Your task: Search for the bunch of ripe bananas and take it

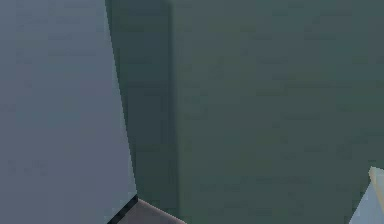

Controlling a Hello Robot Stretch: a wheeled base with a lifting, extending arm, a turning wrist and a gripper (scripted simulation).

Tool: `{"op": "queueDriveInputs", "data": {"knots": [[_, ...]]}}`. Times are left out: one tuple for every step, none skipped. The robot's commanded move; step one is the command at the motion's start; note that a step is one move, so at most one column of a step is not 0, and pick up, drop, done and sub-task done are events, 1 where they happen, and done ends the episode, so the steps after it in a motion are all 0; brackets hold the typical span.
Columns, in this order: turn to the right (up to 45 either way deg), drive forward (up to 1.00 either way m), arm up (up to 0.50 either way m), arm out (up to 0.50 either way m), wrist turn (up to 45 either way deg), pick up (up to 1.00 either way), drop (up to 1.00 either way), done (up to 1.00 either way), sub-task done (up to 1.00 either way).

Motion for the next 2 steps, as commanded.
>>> {"op": "queueDriveInputs", "data": {"knots": [[0.0, 0.0, 0.0, 0.0, 45.0, 0.0, 0.0, 0.0, 0.0], [0.0, 0.0, 0.0, 0.0, 45.0, 0.0, 0.0, 0.0, 0.0]]}}
